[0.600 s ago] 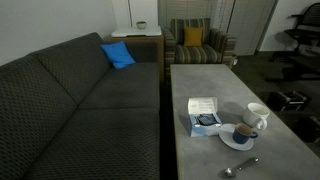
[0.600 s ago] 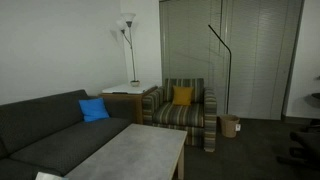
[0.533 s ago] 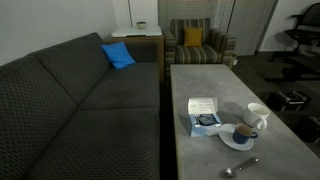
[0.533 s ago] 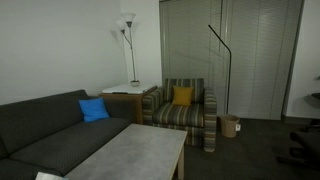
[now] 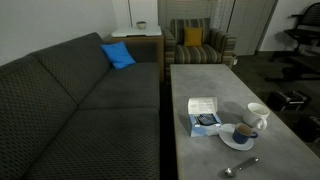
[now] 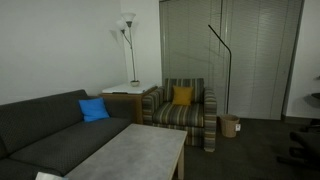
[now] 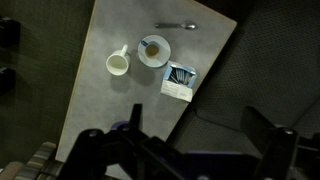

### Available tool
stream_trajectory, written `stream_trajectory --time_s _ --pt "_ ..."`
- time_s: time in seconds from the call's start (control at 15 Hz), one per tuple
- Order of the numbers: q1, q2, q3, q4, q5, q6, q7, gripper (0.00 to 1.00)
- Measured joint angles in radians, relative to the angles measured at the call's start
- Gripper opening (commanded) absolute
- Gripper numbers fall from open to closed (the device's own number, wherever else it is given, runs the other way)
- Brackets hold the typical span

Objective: Remove the blue mug from the white plate and place it on the table

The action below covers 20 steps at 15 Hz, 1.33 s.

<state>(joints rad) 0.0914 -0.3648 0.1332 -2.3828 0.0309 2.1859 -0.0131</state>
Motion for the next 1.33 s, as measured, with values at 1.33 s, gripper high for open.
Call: stream_trajectory --time_s 1.33 --pt "0.005 0.268 -0.055 0.026 -0.192 0.258 -0.391 1.00"
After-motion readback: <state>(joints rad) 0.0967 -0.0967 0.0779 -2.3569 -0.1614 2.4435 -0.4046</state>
